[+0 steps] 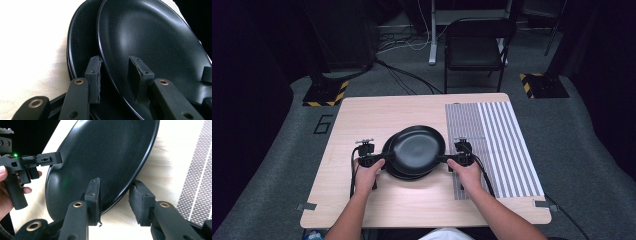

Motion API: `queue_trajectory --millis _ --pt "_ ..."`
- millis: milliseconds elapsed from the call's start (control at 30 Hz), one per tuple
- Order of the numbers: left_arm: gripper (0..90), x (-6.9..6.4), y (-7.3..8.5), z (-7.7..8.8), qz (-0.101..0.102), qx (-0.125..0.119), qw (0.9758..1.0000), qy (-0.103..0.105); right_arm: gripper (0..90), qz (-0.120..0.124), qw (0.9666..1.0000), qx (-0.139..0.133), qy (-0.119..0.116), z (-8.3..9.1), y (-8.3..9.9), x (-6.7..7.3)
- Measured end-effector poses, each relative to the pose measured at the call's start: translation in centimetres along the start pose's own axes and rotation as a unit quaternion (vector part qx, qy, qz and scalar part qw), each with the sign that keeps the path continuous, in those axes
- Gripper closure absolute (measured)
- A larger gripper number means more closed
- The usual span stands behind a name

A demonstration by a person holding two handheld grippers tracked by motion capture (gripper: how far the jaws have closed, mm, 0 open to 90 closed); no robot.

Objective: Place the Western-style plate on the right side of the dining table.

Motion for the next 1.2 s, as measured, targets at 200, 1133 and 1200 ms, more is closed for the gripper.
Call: queue_trajectory --millis 200,1133,1200 --pt "63.6 -0.1 0.0 -0.1 -0.009 -0.001 0.9999 -0.008 62.5 -0.005 1.0000 0.000 -0.005 -0.2 -0.1 -0.1" --pt "68.8 -0.9 0.2 -0.3 -0.019 0.008 0.9991 -0.038 62.8 0.011 0.9998 0.014 0.001 0.1 0.2 0.2" --pt "68.8 -1.2 0.1 -0.2 -0.020 0.006 0.9991 -0.037 62.9 0.010 0.9998 0.017 -0.001 0.3 0.3 0.3"
Point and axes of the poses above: each handheld gripper's, and its own axes: z roughly backward along the jaws, y roughly out of its underside, x roughly to its left, the point moved 10 cm from there along -z, roughly forward along the jaws, and after that the axes turned 4 degrees about -x, right-handed, at the moved point
